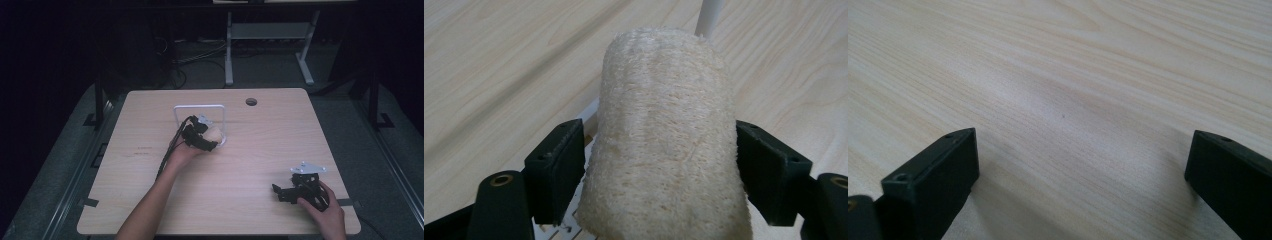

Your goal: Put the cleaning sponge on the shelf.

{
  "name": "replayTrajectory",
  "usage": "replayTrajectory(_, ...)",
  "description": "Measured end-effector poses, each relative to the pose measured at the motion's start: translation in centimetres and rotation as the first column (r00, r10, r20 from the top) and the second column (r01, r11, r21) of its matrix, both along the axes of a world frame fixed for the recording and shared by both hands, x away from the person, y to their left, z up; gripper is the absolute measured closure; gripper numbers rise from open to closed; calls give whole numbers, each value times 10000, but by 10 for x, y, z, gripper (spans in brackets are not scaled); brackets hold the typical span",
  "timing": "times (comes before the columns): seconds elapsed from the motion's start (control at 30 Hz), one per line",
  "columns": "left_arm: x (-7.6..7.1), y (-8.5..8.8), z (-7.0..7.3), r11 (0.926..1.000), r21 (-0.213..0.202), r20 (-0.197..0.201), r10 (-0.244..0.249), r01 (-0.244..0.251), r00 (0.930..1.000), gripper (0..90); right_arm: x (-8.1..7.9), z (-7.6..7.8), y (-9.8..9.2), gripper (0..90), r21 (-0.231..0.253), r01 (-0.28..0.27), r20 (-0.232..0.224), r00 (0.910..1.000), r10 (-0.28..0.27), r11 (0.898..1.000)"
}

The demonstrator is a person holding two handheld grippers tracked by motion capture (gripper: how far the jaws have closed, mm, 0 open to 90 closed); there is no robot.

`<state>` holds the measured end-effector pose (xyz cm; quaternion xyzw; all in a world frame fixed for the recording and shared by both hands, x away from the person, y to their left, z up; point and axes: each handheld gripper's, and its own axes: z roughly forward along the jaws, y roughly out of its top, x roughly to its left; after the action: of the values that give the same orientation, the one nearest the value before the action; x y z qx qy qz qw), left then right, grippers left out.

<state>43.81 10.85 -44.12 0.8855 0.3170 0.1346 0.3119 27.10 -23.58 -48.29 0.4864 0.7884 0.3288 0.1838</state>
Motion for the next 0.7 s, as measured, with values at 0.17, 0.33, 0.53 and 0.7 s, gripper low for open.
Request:
replayTrajectory(0.17,-3,2,7,9999,-50,174,108,-107,9998,232,0,0,0,7,-1,-1,5,10000,1,10000)
replayTrajectory(0.33,-7,6,18,9999,-87,403,147,-144,9991,233,0,0,0,7,-4,-8,5,10000,8,10000)
replayTrajectory(0.53,-14,10,27,9995,-263,535,174,-160,9984,244,0,0,0,7,-4,-7,5,10000,7,10000)
replayTrajectory(0.7,-20,14,33,9991,-401,698,149,-121,9974,322,0,0,0,6,-5,-10,5,10000,10,10000)
